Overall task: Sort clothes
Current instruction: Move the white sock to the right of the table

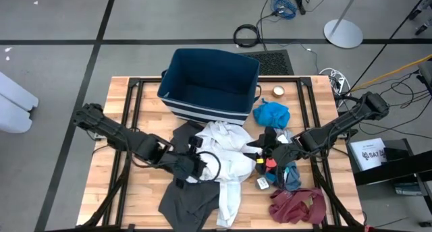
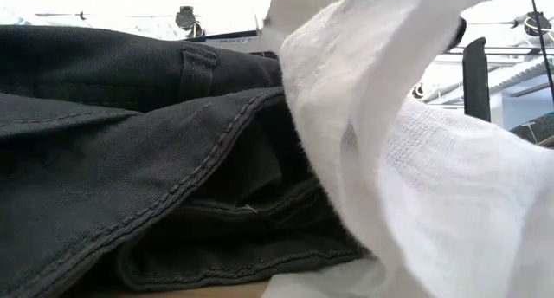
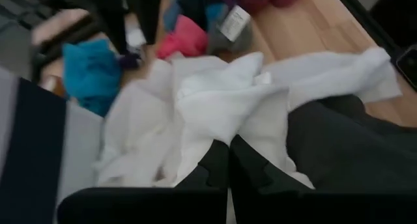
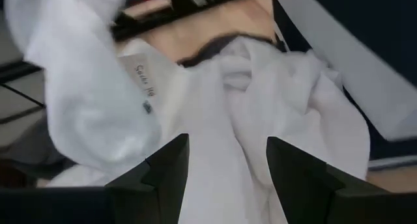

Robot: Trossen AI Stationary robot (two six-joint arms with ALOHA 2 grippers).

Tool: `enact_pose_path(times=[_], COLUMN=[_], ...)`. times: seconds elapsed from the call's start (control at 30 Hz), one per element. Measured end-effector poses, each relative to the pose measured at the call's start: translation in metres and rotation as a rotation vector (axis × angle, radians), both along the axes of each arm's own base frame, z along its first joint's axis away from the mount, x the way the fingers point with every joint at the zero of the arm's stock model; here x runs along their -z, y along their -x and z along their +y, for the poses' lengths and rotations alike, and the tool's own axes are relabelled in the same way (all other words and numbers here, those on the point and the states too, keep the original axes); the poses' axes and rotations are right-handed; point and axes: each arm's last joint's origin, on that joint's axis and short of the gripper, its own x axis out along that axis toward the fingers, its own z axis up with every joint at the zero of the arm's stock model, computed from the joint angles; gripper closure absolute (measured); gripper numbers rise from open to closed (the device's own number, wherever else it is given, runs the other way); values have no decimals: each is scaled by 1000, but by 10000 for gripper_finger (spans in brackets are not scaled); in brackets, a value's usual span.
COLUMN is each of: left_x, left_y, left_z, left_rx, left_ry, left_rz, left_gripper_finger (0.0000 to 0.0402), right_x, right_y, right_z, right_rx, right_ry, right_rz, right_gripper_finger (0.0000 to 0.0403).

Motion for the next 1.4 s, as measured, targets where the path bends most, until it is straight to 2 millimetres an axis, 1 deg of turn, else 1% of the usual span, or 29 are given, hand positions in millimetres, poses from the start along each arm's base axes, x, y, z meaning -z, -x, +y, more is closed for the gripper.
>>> enact_pose_path(times=[0.1, 0.17, 0.23, 0.33, 0.5, 0.67, 0.87, 1.03, 1.13, 1.27, 1.4], left_x=[-5, -6, -7, -11, -18, -19, -19, -19, -18, -18, -18], left_y=[1, 0, -2, -5, -10, -10, -10, -10, -10, -10, -11], left_z=[3, 5, 4, 1, -4, -4, -4, -4, -4, -4, 0], left_rx=[-17, -13, 8, 59, 128, 146, 146, 147, 147, 144, 130], left_ry=[-4, -13, -23, 6, 67, 83, 83, 83, 81, 78, 78], left_rz=[-20, -24, -41, -85, -158, -157, -157, -157, -152, -147, -148], left_gripper_finger=[401, 401, 401, 401, 401, 401, 401, 401, 401, 401, 401], right_x=[-13, -22, -27, -25, -21, -21, -16, -10, -8, -8, -8], right_y=[2, 2, -1, -8, -24, -35, -44, -54, -57, -57, -57], right_z=[8, 16, 25, 33, 35, 40, 36, 28, 28, 29, 29], right_rx=[-64, -123, -171, -205, -209, -290, -347, -332, -397, -433, -451], right_ry=[14, 30, 55, 109, 192, 242, 180, 152, 133, 105, 97], right_rz=[-102, -188, -253, -285, -354, -434, -444, -448, -454, -465, -467], right_gripper_finger=[211, 211, 211, 211, 211, 211, 211, 211, 213, 235, 278])
